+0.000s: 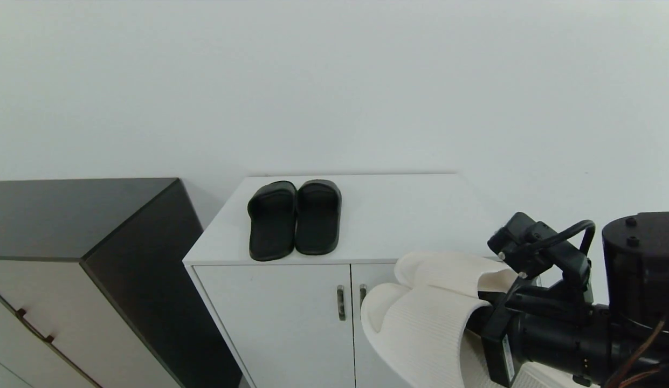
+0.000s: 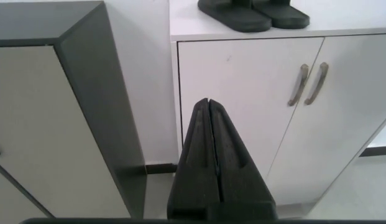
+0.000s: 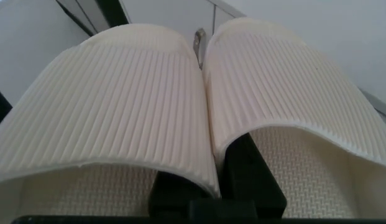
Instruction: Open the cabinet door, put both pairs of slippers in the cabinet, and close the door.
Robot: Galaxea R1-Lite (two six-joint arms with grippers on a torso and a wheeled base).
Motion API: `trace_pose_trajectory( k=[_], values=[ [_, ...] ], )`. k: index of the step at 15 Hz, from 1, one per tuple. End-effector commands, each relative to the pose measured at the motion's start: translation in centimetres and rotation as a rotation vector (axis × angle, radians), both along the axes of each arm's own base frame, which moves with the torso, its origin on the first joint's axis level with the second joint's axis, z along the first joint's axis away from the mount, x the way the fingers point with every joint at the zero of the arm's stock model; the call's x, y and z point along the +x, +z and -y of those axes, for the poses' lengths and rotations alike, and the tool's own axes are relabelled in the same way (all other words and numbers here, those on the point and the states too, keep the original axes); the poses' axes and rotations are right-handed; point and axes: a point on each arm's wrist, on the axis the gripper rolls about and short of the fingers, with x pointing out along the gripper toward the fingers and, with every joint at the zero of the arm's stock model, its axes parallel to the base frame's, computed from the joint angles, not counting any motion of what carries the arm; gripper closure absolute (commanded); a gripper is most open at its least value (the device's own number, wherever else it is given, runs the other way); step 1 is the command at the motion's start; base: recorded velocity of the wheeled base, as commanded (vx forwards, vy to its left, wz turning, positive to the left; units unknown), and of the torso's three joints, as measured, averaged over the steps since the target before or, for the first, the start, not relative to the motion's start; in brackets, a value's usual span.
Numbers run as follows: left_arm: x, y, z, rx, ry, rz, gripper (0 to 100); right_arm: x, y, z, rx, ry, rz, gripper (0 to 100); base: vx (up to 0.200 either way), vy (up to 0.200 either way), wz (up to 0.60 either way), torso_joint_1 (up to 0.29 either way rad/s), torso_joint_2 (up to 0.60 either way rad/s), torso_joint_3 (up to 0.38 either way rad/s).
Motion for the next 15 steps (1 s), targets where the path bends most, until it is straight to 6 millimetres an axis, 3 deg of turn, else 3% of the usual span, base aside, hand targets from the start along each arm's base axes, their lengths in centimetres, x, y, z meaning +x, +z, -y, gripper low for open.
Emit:
trace_pose_trajectory(
  k=[1, 6, 11, 12, 15],
  values=[
    [0.00, 0.00, 0.00, 0.000, 0.001, 0.001, 100, -0.03, -0.13, 0.02, -0.004, 0.000, -0.003, 100, 0.000, 0.000, 0.00, 0.000, 0.00, 0.000],
    [0.00, 0.00, 0.00, 0.000, 0.001, 0.001, 100, -0.15, -0.61, 0.10, -0.013, 0.014, -0.018, 100, 0.000, 0.000, 0.00, -0.019, 0.05, 0.029],
    [0.00, 0.00, 0.00, 0.003, 0.002, 0.001, 100, -0.19, -0.66, 0.09, -0.016, 0.016, -0.020, 100, 0.000, 0.000, 0.00, -0.199, 0.48, 0.278],
    [0.00, 0.00, 0.00, 0.009, 0.001, 0.001, 0, -0.22, -0.66, 0.07, -0.016, 0.017, -0.020, 100, 0.000, 0.000, 0.00, -0.207, 0.51, 0.305],
    [0.00, 0.00, 0.00, 0.009, 0.002, 0.001, 0, -0.35, -0.80, 0.08, -0.021, 0.021, -0.022, 100, 0.000, 0.000, 0.00, -0.203, 0.52, 0.307]
  ],
)
